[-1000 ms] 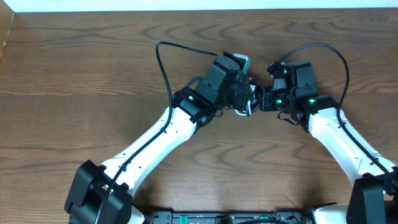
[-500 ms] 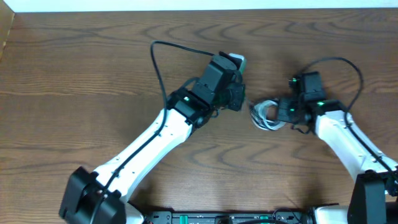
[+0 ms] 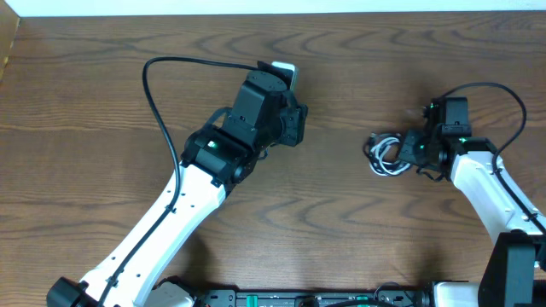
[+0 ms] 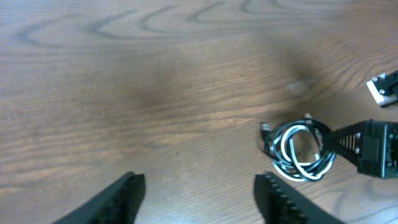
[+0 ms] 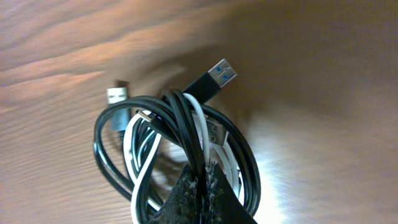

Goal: Untangle cables

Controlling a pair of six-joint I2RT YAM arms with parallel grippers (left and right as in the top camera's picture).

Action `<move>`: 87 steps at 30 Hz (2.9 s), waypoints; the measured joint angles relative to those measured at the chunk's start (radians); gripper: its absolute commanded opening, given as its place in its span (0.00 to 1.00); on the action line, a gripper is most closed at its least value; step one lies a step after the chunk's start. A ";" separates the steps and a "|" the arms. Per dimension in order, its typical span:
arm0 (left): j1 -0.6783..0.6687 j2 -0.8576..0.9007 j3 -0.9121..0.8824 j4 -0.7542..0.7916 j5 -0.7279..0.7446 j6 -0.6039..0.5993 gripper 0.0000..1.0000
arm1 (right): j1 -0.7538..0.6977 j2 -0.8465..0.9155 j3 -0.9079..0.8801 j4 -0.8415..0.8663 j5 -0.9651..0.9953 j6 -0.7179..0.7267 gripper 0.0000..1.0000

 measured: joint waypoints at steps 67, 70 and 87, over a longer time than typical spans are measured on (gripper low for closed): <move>0.000 0.388 0.000 0.114 0.431 0.151 0.07 | -0.005 0.000 0.000 0.286 -0.991 -0.311 0.01; 0.000 0.389 0.000 0.121 0.432 0.153 0.08 | -0.009 0.000 0.000 0.288 -1.000 -0.311 0.01; 0.000 0.389 0.000 0.186 0.439 0.151 0.08 | -0.048 0.000 0.000 0.126 -0.814 -0.301 0.55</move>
